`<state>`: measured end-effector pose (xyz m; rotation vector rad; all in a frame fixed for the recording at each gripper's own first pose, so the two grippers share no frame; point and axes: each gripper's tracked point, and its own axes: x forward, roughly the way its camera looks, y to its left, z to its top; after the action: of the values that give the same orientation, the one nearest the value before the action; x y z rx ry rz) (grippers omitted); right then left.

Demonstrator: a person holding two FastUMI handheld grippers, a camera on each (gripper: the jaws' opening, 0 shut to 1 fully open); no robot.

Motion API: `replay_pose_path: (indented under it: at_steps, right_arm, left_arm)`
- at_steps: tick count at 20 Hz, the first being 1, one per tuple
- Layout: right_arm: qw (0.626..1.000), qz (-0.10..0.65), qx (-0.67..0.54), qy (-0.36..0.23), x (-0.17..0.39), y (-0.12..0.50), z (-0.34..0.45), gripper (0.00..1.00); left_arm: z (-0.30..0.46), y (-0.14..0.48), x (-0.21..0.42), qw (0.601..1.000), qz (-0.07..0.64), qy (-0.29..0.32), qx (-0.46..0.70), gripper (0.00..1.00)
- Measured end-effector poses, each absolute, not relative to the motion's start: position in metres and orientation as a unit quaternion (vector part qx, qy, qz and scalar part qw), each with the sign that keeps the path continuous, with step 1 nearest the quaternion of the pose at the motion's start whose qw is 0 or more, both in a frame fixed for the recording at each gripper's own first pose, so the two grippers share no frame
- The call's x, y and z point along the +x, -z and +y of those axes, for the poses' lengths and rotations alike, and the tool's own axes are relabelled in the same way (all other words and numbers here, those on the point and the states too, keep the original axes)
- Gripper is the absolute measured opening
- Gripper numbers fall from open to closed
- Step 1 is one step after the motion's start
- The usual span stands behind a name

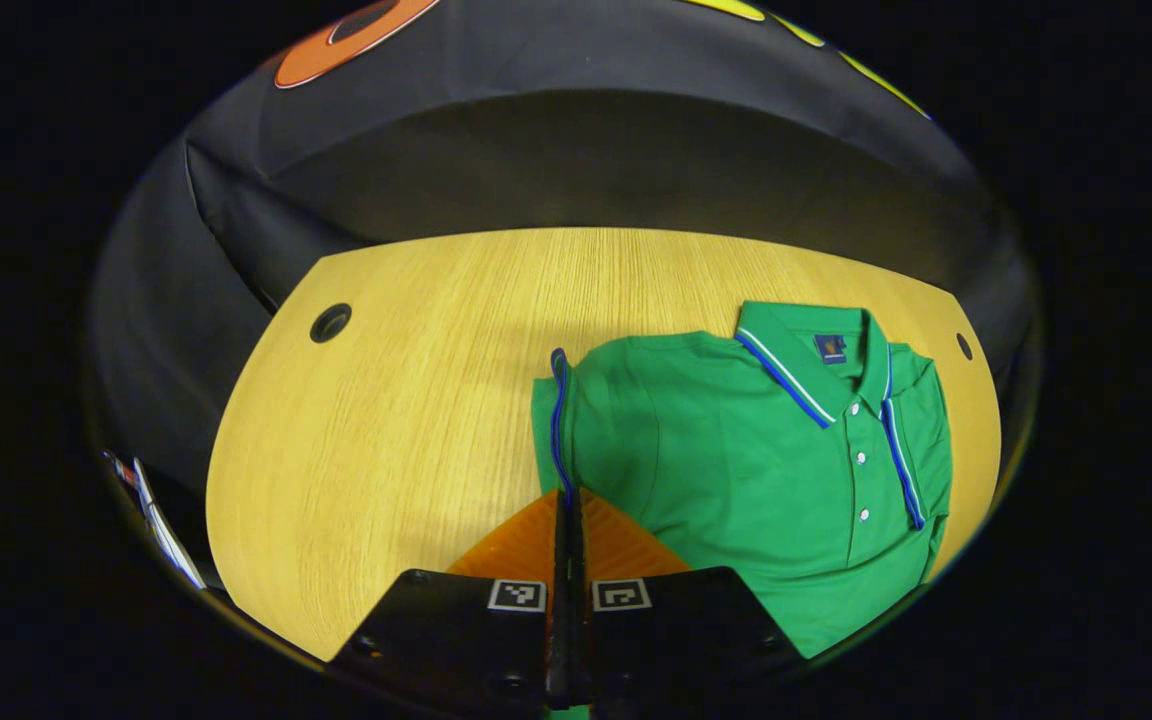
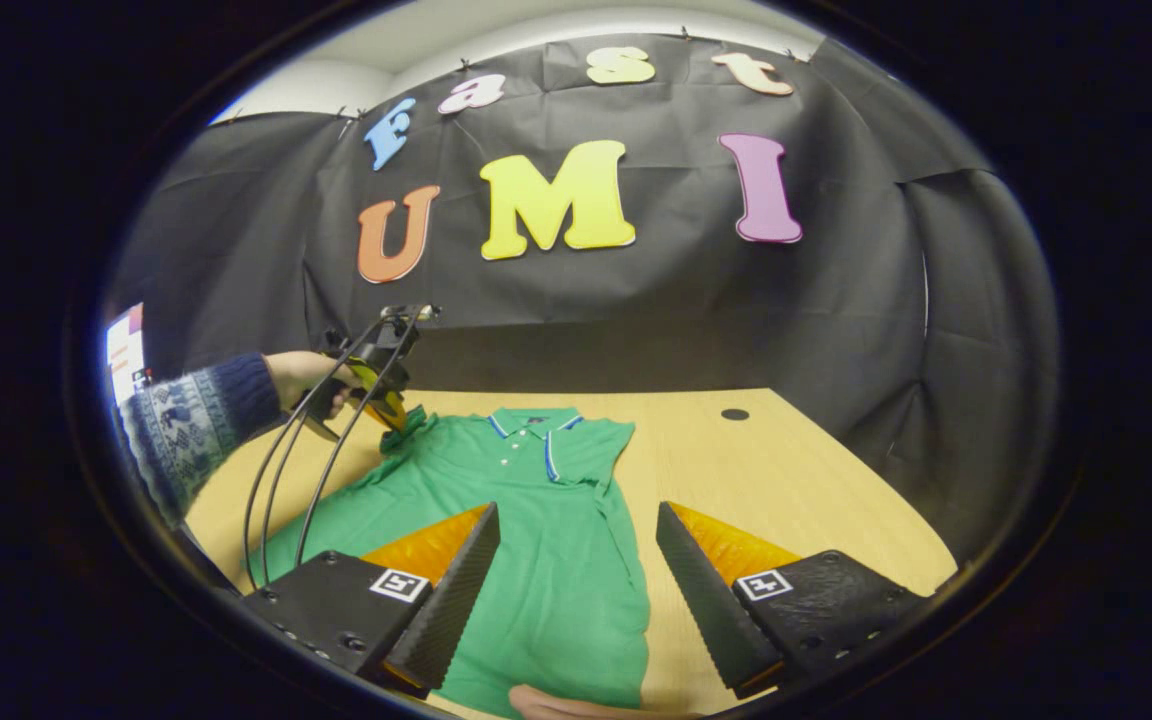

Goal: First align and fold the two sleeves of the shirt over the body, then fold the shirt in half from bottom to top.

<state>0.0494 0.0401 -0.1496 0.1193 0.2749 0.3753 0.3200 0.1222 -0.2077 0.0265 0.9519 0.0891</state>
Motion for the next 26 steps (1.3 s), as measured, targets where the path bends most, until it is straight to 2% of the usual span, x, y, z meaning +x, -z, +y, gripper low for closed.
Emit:
replay_pose_path:
  at_steps: [2, 3, 5, 6, 9, 10, 14, 16, 17, 18, 19, 21, 22, 23, 24, 26]
  right_arm:
    - [0.97, 0.14, 0.062, -0.188, 0.051, 0.152, 0.042, 0.96]
    - [0.97, 0.142, 0.064, -0.189, 0.05, 0.153, 0.042, 0.92]
    - [0.97, 0.142, 0.064, -0.189, 0.051, 0.154, 0.043, 0.92]
    - [0.97, 0.142, 0.064, -0.189, 0.051, 0.153, 0.043, 0.96]
    - [0.971, 0.14, 0.06, -0.183, 0.052, 0.154, 0.039, 0.96]
    - [0.972, 0.138, 0.058, -0.18, 0.051, 0.153, 0.038, 0.92]
    - [0.974, 0.136, 0.058, -0.173, 0.052, 0.155, 0.031, 0.96]
    - [0.974, 0.139, 0.063, -0.169, 0.051, 0.154, 0.027, 0.96]
    - [0.974, 0.138, 0.064, -0.167, 0.05, 0.154, 0.025, 0.96]
    - [0.975, 0.137, 0.065, -0.164, 0.049, 0.151, 0.022, 0.96]
    - [0.975, 0.135, 0.065, -0.163, 0.048, 0.15, 0.022, 0.96]
    - [0.977, 0.129, 0.064, -0.159, 0.04, 0.143, 0.019, 0.96]
    - [0.978, 0.126, 0.063, -0.157, 0.036, 0.139, 0.017, 0.96]
    - [0.978, 0.122, 0.061, -0.155, 0.032, 0.136, 0.016, 0.92]
    - [0.979, 0.118, 0.058, -0.154, 0.026, 0.131, 0.014, 0.92]
    - [0.982, 0.107, 0.054, -0.149, 0.015, 0.121, 0.009, 0.92]
  left_arm:
    - [0.104, 0.185, 0.323, 0.899, 0.438, -0.025, 0.014, 0.03]
    - [0.091, 0.176, 0.322, 0.903, 0.43, -0.014, 0.015, 0.03]
    - [0.06, 0.164, 0.323, 0.907, 0.422, 0.015, 0.008, 0.03]
    - [0.043, 0.161, 0.323, 0.907, 0.419, 0.028, 0.008, 0.03]
    - [0.004, 0.171, 0.322, 0.901, 0.429, 0.05, 0.022, 0.03]
    - [-0.006, 0.174, 0.324, 0.9, 0.432, 0.052, 0.02, 0.03]
    - [-0.038, 0.191, 0.319, 0.891, 0.45, 0.059, 0.005, 0.05]
    - [-0.032, 0.187, 0.316, 0.898, 0.437, 0.048, 0.019, 0.25]
    - [-0.029, 0.179, 0.313, 0.904, 0.425, 0.043, 0.021, 0.54]
    - [-0.029, 0.17, 0.308, 0.91, 0.411, 0.046, 0.022, 0.56]
    - [-0.03, 0.158, 0.3, 0.915, 0.399, 0.052, 0.023, 0.72]
    - [-0.024, 0.133, 0.282, 0.928, 0.368, 0.051, 0.027, 0.88]
    - [-0.019, 0.12, 0.272, 0.935, 0.35, 0.048, 0.028, 0.91]
    - [-0.016, 0.105, 0.26, 0.942, 0.331, 0.048, 0.028, 1.0]
    - [-0.01, 0.092, 0.246, 0.948, 0.313, 0.047, 0.029, 0.94]
    - [0.005, 0.07, 0.218, 0.961, 0.27, 0.038, 0.034, 0.95]
